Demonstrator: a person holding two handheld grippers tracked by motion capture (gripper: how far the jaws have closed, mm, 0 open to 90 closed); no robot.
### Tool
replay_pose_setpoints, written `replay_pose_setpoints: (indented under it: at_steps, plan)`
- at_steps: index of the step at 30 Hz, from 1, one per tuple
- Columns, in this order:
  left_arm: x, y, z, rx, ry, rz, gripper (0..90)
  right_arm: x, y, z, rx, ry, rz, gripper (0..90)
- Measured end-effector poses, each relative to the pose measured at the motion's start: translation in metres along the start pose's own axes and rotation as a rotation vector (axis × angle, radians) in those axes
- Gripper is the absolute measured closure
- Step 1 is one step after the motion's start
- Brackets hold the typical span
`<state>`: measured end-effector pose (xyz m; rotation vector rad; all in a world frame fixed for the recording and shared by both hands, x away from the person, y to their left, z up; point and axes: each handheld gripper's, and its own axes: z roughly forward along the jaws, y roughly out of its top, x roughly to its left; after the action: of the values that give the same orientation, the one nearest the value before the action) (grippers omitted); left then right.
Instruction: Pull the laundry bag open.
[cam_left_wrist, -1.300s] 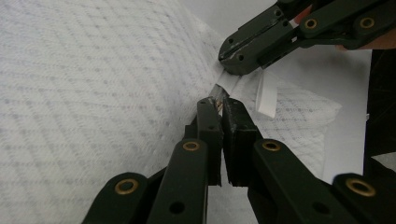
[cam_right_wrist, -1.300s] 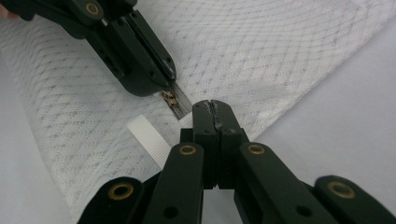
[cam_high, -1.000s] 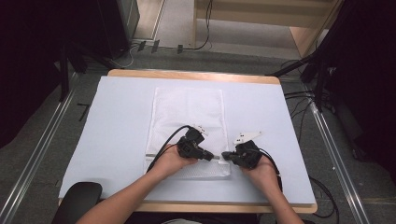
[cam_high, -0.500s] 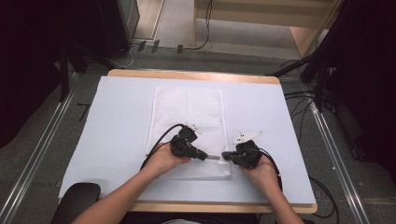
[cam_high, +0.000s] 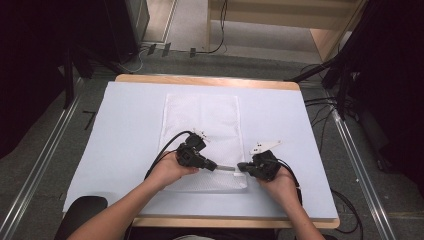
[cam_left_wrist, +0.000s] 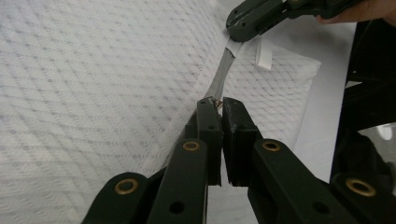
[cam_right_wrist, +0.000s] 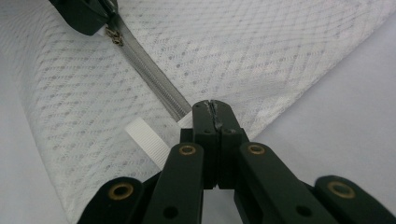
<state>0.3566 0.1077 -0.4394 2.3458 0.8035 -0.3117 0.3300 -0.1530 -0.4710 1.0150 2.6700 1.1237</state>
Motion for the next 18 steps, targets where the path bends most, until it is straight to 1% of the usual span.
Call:
replay_pose_setpoints:
  at_steps: [6, 8, 10, 11, 12, 14, 15, 18]
  plan:
    - [0.004, -0.004, -0.007, 0.007, 0.011, 0.001, 87.9, 0.000, -0.001, 0.000, -0.007, -0.001, -0.003, 90.0]
    - [0.006, -0.006, -0.010, 0.001, 0.017, -0.004, 87.9, 0.000, -0.001, 0.000, -0.010, -0.003, -0.005, 90.0]
    - [0.007, -0.007, -0.011, 0.000, 0.019, -0.005, 87.9, 0.000, -0.001, 0.000, -0.011, -0.004, -0.005, 90.0]
    - [0.008, -0.008, -0.011, -0.005, 0.009, -0.008, 87.9, 0.000, -0.001, 0.000, -0.011, -0.004, -0.005, 90.0]
    - [0.008, -0.008, -0.011, -0.005, 0.009, -0.008, 87.9, 0.000, -0.001, 0.000, -0.011, -0.004, -0.005, 90.0]
    - [0.008, -0.008, -0.011, 0.001, 0.015, 0.001, 87.9, 0.000, -0.001, 0.000, -0.011, -0.004, -0.005, 90.0]
    - [0.008, -0.009, -0.011, -0.001, 0.010, 0.001, 87.9, 0.000, -0.001, 0.000, -0.011, -0.005, -0.005, 90.0]
    - [0.010, -0.011, -0.013, -0.006, 0.013, -0.012, 88.0, 0.000, -0.001, 0.000, -0.011, -0.005, -0.006, 90.0]
